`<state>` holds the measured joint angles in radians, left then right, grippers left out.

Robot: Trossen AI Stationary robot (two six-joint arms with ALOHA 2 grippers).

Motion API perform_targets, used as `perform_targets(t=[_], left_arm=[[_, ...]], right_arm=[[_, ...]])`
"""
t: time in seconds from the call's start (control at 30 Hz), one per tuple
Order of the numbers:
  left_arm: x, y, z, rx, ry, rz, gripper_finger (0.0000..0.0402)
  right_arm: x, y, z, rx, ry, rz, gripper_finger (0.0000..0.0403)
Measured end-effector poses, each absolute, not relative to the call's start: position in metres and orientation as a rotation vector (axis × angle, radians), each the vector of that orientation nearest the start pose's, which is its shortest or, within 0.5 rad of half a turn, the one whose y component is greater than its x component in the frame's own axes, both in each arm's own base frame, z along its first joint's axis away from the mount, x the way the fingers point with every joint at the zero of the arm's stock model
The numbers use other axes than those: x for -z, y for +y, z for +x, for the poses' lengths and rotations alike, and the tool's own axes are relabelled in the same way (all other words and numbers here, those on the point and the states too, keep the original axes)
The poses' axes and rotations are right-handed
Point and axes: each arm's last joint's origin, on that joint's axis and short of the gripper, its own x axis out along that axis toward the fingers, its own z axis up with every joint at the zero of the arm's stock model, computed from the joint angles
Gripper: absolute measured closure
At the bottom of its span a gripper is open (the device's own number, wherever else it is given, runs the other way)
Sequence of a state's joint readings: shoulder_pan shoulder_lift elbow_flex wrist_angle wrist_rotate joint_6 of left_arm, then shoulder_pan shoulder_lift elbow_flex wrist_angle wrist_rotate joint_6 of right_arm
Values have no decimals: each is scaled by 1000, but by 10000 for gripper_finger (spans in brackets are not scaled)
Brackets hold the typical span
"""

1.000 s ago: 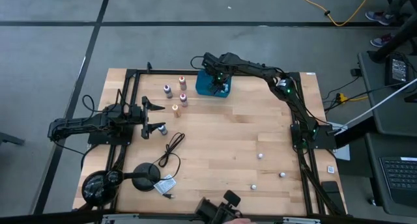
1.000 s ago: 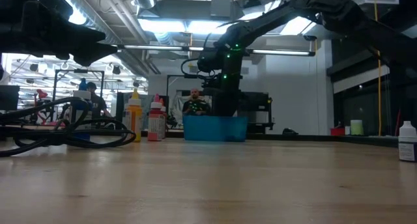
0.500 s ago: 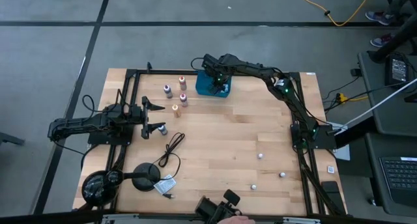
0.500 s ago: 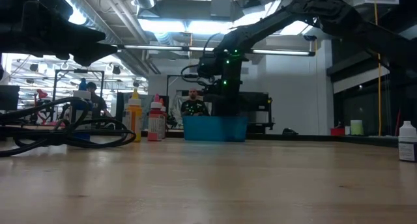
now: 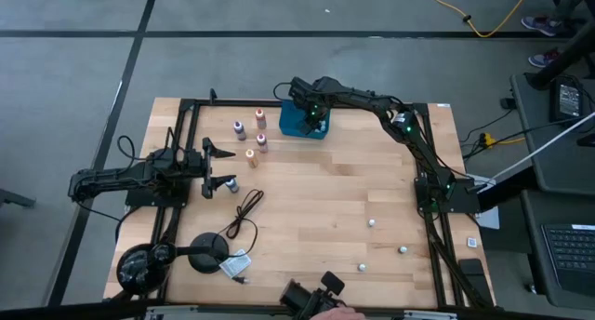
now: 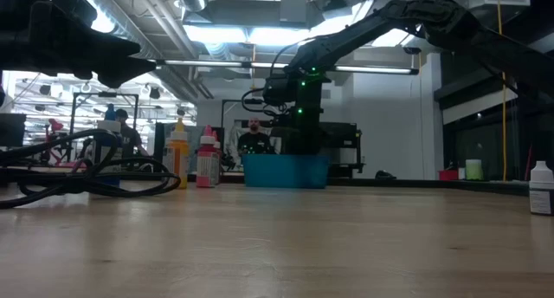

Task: Pick & Place food coloring
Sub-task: Put the small red food coloring bottle into the blue container

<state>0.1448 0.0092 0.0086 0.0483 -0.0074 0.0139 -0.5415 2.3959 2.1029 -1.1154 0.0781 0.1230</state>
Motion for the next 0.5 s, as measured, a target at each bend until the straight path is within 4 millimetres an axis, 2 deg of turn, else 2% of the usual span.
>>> perform_targets(t=[0.17,0.4,0.5], left_arm=[[-170,14,97,-152,-46,17,74],[-170,14,97,-152,-46,17,74],[-170,14,97,-152,-46,17,74]], right_arm=[[-174,-250,411,601,1360,430,310],[-175,-250,411,616,1364,416,257],[-184,-248,411,612,1343,405,236]])
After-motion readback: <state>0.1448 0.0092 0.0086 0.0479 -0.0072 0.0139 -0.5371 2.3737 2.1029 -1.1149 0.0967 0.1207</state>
